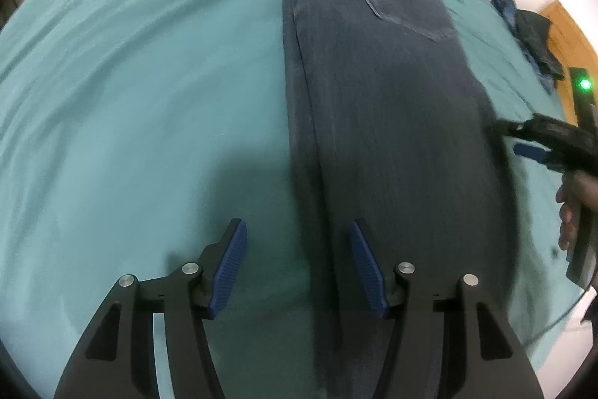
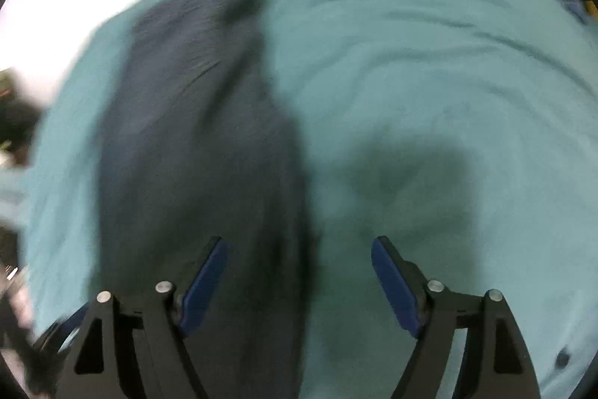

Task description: Fold clothes

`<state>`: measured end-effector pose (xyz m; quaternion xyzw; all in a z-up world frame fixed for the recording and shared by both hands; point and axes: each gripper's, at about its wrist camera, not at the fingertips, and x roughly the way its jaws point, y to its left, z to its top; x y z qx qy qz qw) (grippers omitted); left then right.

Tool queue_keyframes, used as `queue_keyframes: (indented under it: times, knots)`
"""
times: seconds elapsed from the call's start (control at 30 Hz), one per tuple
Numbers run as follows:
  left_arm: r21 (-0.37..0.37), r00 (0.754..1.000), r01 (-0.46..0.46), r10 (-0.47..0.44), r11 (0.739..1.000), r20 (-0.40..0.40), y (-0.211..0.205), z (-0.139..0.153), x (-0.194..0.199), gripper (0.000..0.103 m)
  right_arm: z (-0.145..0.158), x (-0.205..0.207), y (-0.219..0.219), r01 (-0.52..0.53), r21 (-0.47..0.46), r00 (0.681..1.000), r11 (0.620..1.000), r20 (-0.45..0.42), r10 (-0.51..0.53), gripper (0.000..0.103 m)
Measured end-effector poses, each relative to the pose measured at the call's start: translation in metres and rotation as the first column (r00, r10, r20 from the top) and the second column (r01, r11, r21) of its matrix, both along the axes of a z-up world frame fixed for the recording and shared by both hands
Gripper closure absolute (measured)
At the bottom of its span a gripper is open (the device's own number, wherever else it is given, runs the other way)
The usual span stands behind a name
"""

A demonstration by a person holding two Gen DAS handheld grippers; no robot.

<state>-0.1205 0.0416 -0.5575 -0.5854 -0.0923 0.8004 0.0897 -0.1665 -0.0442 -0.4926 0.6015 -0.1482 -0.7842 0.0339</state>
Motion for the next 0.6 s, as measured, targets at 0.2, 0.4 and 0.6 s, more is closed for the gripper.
queue_keyframes:
  times: [0.2,0.4,0.6]
  knots:
    - [0.231,0.988,-0.021,-0.015,0.973,0.153,-0.014,0.006,0.127,0.035,-0.006,0.169,-0.001,-0.048,-0.244,0.983,0.969,0.161,0.089,0.014]
    - [0.338,0.940,-0.213,0.098,0.917,0.326,-0.007,-0.011,0.207,0.035,-0.047,0.292,-0.001,0.099,-0.475,0.957,0.874,0.286,0.047,0.014]
    - [0.361,0.924,-0.260,0.122,0.896,0.362,0.007,-0.019,0.253,0.031,-0.079,0.344,-0.039,0.077,-0.659,0.938,0.748,0.302,0.170,0.013]
